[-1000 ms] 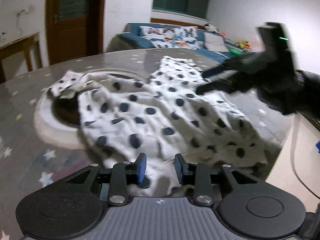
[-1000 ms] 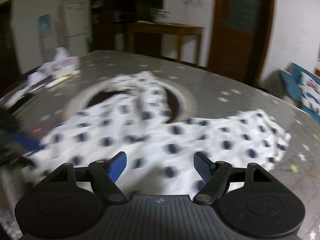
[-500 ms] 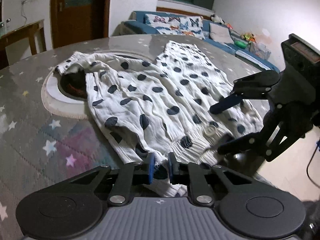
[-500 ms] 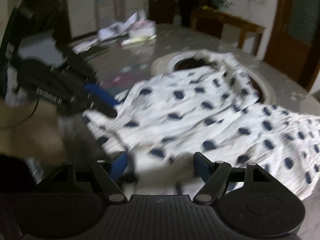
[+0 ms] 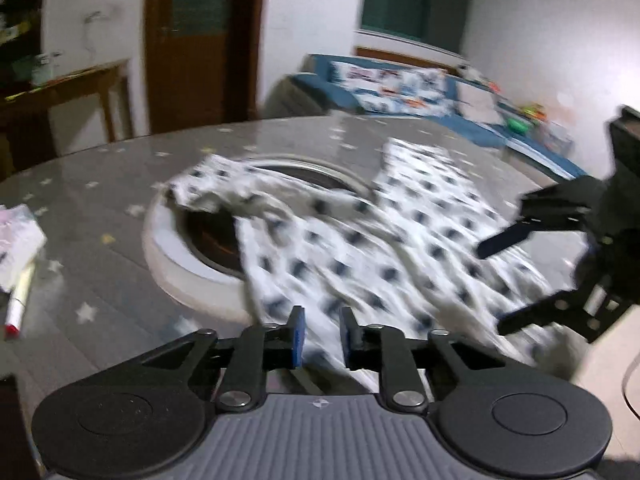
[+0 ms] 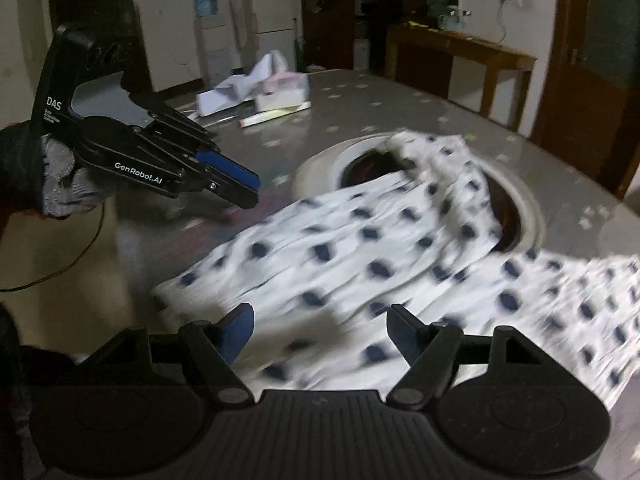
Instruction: Fold clothes
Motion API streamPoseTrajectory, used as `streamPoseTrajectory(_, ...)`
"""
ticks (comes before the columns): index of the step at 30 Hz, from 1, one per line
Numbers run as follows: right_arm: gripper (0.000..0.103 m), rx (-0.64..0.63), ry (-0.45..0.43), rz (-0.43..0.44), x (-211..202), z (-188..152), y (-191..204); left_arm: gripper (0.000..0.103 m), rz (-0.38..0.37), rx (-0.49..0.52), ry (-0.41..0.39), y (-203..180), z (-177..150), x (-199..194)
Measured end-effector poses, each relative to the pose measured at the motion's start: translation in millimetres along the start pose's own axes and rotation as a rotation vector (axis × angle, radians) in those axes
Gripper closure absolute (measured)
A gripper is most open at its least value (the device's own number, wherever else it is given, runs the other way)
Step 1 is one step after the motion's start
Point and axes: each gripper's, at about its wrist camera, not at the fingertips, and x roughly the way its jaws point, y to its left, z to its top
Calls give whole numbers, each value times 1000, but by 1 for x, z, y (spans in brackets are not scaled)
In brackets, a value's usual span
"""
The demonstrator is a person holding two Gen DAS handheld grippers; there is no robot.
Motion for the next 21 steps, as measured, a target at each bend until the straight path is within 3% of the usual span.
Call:
streamPoseTrajectory(7,32,69,-14,-98,26,26,-48,79,150,-127,-22,49,48,50)
streamPoseTrajectory(14,32,108,-8,-93,41,22,-66,78,275,-143,-39,87,99,112)
streamPoseTrajectory(17,32,127,-10,-85,41,18,-69,66,300,-127,-31,99,112,140)
streamPoseTrajectory(21,32,155,-14,-90,38,10,-74,66,295,-117,1,111,123,171)
